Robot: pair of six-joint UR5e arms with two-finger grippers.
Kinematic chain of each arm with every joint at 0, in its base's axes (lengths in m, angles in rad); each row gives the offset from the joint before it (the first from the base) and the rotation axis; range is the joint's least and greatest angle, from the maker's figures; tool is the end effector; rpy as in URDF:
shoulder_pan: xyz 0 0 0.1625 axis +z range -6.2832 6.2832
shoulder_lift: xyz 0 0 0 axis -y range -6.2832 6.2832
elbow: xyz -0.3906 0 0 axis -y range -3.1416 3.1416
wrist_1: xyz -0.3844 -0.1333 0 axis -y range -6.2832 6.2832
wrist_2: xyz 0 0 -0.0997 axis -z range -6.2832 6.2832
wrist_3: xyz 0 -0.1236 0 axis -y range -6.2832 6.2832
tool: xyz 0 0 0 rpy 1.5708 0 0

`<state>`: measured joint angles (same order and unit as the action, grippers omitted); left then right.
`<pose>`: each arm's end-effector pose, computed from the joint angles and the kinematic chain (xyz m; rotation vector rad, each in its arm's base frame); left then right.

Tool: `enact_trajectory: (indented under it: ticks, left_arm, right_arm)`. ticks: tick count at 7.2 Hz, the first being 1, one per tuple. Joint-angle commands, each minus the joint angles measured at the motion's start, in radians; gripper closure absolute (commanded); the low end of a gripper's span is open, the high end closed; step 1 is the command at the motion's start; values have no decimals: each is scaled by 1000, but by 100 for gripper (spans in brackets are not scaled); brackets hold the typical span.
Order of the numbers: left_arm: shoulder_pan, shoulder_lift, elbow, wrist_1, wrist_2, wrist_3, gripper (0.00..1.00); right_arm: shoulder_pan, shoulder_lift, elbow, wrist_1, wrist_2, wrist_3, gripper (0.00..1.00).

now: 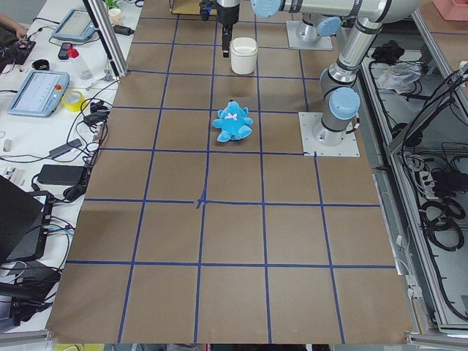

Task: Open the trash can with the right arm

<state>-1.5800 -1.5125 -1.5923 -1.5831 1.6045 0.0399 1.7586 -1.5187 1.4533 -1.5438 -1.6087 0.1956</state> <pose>-0.1334 -0.4629 0.4455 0.0756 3.1064 -0.0372 0.2213 -0.4753 0.4581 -0.0133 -3.1109 0.0699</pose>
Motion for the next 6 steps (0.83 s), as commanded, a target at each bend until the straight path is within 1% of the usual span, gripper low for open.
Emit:
enact_trajectory:
  ticks: [1,6]
  left_arm:
    - [0,0,0,0,0,0,0]
    - [0,0,0,0,0,-2,0]
  right_arm:
    - [-34,2,-7,1,-14,-62,0]
    - [-38,-3,-8,4,-3,-70,0]
